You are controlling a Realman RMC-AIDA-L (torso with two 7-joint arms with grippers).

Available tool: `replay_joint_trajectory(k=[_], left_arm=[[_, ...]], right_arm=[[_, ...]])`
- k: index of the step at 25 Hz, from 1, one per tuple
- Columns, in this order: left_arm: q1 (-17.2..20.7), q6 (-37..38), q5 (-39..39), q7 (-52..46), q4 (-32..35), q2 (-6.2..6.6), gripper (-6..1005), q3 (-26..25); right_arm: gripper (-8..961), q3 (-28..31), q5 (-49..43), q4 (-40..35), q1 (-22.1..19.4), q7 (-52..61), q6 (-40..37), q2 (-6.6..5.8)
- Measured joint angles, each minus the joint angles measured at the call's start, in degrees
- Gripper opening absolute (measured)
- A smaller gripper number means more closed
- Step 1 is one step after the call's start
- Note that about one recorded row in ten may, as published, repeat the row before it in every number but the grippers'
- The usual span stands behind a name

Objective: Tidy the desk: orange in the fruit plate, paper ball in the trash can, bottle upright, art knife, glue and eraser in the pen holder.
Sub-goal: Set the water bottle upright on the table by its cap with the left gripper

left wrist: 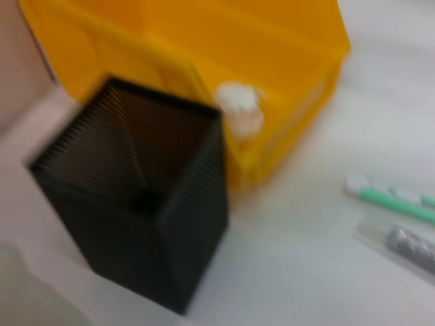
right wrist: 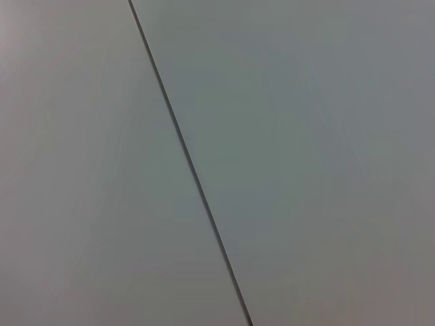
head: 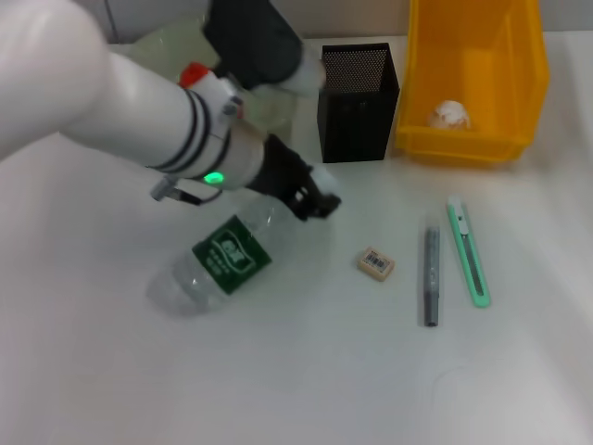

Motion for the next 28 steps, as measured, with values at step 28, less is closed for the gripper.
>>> replay_joint_trajectory(k=[28], left_arm=[[22.7,-6.5,-50.6,51.5,-1.9,0.21,445,-17.7]], right_arm=[[702,-0.1,0.0,0.1,0.9,1.5,-1.5,0.06]])
